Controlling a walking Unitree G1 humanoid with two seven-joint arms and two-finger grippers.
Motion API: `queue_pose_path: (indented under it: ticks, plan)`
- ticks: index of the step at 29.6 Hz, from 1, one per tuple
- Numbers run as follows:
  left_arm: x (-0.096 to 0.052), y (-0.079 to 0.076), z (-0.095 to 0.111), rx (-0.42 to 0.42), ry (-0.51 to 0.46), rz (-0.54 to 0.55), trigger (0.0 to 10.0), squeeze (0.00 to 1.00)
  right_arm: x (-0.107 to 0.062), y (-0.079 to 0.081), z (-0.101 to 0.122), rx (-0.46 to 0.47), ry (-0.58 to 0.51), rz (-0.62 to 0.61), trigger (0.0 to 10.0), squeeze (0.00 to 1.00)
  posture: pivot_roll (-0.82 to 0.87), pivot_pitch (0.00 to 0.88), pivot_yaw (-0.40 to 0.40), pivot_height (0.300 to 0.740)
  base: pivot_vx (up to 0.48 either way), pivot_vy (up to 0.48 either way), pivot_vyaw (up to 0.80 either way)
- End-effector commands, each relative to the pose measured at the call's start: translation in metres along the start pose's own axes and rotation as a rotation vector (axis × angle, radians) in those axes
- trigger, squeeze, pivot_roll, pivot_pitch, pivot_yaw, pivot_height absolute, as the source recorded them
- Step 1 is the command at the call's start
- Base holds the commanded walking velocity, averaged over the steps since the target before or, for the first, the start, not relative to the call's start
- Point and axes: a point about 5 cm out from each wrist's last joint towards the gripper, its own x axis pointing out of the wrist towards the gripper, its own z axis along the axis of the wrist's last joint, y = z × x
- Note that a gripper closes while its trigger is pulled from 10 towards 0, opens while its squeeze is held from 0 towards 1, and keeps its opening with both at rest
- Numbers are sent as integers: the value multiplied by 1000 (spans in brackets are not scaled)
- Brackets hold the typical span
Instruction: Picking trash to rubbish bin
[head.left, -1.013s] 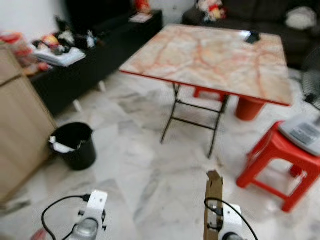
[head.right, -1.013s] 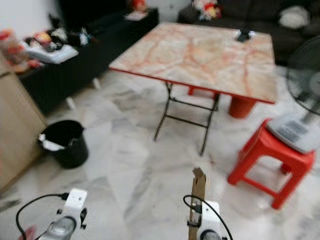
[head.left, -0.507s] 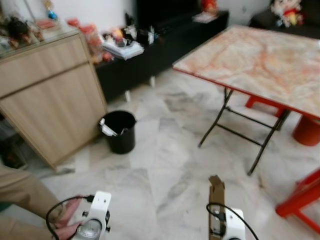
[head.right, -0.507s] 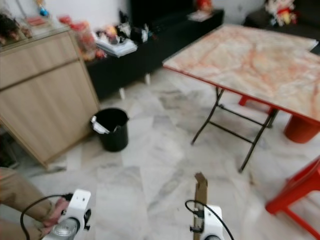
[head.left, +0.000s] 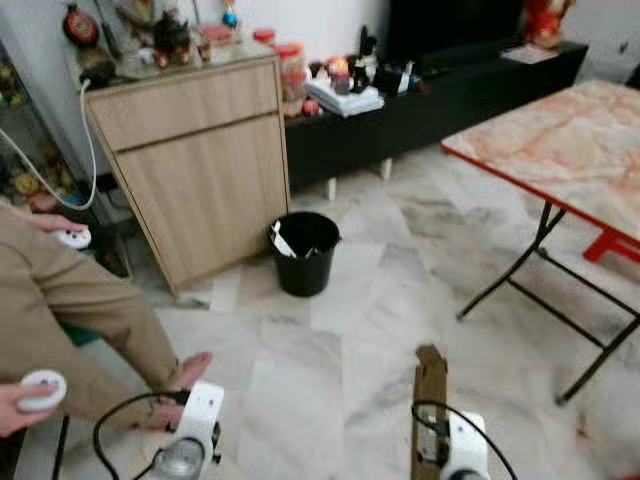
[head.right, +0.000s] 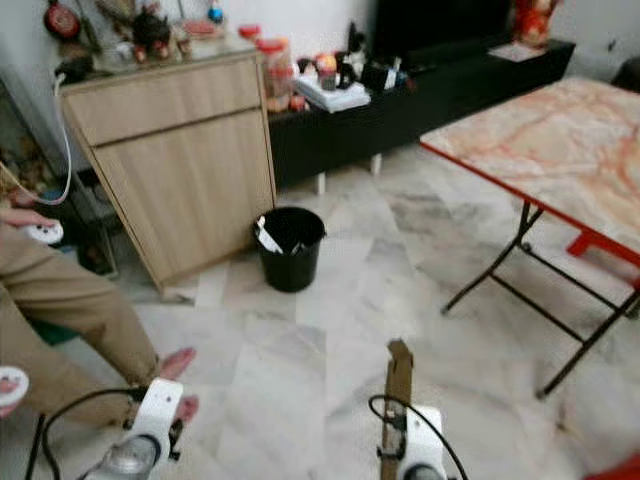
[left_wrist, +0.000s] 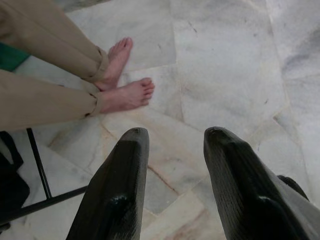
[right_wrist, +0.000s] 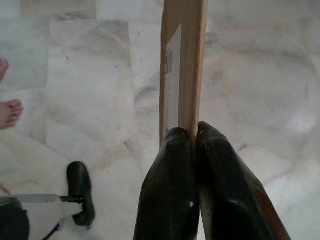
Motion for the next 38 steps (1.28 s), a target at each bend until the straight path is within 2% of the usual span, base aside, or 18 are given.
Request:
queue_pose_path:
  ticks: [1,4,9,38]
  plan:
    - [1,1,2,18,3,6,10000,0,0,-1,0,14,-4,3,10000,0,-90,35,-8,740,356,0,0]
    - [1,2,2,19,4,12,10000,0,0,-2,-1,-23,6,2,10000,0,-90,35,-8,740,356,0,204]
    - [1,3,2,17,4,15,10000,0,-1,-3,-2,-16,7,-2,10000,0,-87,46,-10,740,356,0,725]
    - [1,3,3,15,5,21,10000,0,2,0,8,-3,-17,-2,10000,0,-82,55,-16,740,355,0,0]
